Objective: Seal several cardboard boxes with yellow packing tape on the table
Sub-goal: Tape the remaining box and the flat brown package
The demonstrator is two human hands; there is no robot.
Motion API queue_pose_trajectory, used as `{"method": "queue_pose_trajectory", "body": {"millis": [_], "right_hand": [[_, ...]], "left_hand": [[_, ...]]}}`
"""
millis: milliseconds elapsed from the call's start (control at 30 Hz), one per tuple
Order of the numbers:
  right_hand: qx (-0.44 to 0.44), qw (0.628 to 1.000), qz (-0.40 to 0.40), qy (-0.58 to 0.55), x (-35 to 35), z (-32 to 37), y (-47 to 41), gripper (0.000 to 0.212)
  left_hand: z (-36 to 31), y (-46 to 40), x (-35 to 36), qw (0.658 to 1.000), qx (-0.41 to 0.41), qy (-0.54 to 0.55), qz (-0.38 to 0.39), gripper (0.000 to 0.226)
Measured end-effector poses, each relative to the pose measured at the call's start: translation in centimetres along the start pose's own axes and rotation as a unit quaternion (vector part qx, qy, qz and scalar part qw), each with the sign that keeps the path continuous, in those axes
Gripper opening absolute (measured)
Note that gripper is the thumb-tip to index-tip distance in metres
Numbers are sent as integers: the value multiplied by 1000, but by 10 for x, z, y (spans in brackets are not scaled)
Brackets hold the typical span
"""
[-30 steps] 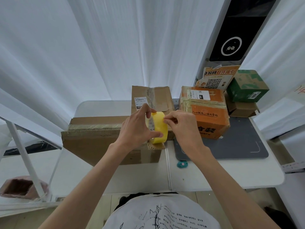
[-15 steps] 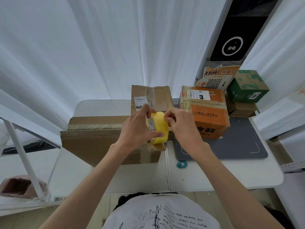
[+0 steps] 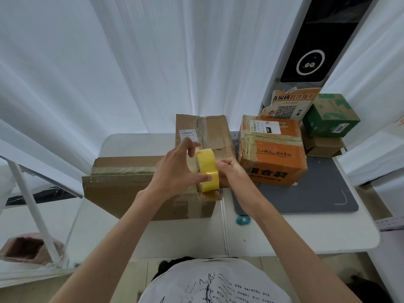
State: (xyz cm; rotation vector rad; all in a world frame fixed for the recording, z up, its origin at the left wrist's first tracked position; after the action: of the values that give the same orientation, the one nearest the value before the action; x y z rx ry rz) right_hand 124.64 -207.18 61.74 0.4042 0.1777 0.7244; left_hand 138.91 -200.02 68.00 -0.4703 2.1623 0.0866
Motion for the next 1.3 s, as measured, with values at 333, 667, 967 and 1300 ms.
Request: {"method": "queue_pose_trajectory", "body": {"millis": [333, 667, 967, 1300], "right_hand": [[-62, 987, 89, -115, 22, 12, 10, 45], [-110, 988, 50, -92, 21, 41, 10, 46], [-190, 980, 50, 10, 32, 65, 16, 41], [-204, 978, 31, 18, 29, 75, 14, 40]], "left_hand": [[-6, 2, -47, 990, -25, 131, -37, 33], [-18, -4, -48, 997, -17, -68, 31, 28], [-44, -15, -61, 983, 62, -172, 19, 50], [-47, -7, -64, 987, 86, -99, -88, 27]]}}
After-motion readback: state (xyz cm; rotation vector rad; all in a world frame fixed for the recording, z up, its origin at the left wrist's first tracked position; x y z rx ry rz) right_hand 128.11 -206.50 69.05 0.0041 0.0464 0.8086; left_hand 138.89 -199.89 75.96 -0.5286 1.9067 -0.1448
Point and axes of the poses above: each hand's wrist, its own y-axis away from the middle knuckle, its own x-axis out of the palm, z = x × y, the point moved 7 cm from there along -y, towards the middle knuckle, and after that the axes turned 1 degree about -y, right-handed, at the moved point
